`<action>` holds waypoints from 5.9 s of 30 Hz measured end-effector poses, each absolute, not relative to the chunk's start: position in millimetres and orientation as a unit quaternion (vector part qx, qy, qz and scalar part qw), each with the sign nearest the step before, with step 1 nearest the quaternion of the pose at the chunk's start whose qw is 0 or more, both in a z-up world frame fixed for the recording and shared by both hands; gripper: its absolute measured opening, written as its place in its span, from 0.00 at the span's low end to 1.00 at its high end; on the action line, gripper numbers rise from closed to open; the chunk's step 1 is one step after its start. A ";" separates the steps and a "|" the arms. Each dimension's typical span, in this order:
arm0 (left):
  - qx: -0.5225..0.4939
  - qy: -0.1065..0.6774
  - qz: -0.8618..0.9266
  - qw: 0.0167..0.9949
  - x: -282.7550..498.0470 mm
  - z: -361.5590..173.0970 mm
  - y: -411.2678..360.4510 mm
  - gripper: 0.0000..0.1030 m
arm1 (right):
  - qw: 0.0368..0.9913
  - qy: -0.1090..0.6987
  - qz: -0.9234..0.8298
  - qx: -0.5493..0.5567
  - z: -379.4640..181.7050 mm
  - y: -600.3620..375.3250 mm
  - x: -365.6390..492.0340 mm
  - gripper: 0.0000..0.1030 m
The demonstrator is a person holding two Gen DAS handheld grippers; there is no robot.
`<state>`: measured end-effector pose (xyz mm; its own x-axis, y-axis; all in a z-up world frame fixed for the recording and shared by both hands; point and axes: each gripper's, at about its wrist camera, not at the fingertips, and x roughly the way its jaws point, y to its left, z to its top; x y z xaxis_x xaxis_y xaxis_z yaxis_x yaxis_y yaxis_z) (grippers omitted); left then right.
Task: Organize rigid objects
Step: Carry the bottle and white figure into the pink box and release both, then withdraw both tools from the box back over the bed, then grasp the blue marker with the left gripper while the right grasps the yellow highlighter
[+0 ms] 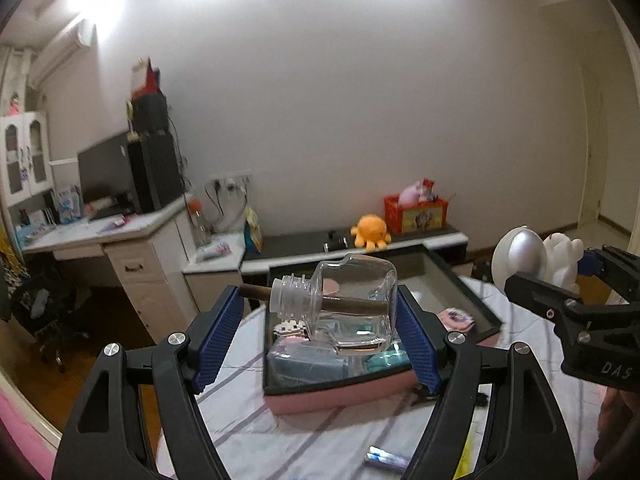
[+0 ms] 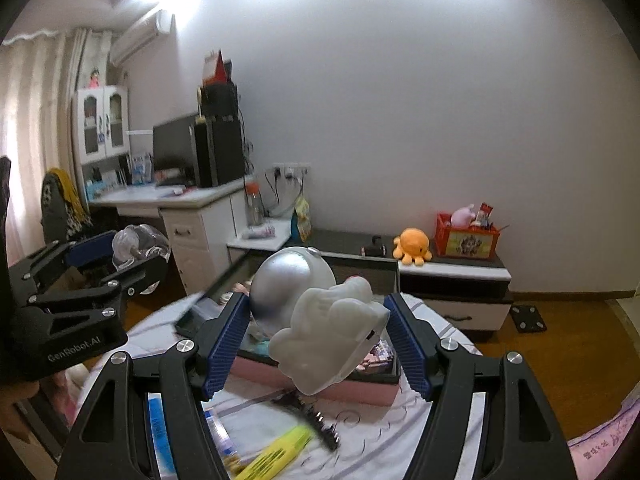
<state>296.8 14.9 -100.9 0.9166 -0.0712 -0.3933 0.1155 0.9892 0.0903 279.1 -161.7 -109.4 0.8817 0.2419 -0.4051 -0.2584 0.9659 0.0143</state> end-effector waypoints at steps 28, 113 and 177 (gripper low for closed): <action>0.054 0.237 -0.036 0.969 311.1 -121.1 20.7 1.00 | 0.962 0.251 0.111 -0.012 -123.9 -169.0 302.3 0.80; 0.004 0.325 0.009 0.946 195.4 -184.1 61.6 1.00 | 0.907 0.410 0.065 -0.074 -236.4 -120.6 243.7 1.00; 0.016 0.408 -0.042 0.912 249.6 -244.4 62.6 0.30 | 0.894 0.426 0.120 -0.062 -239.7 -141.8 264.6 0.26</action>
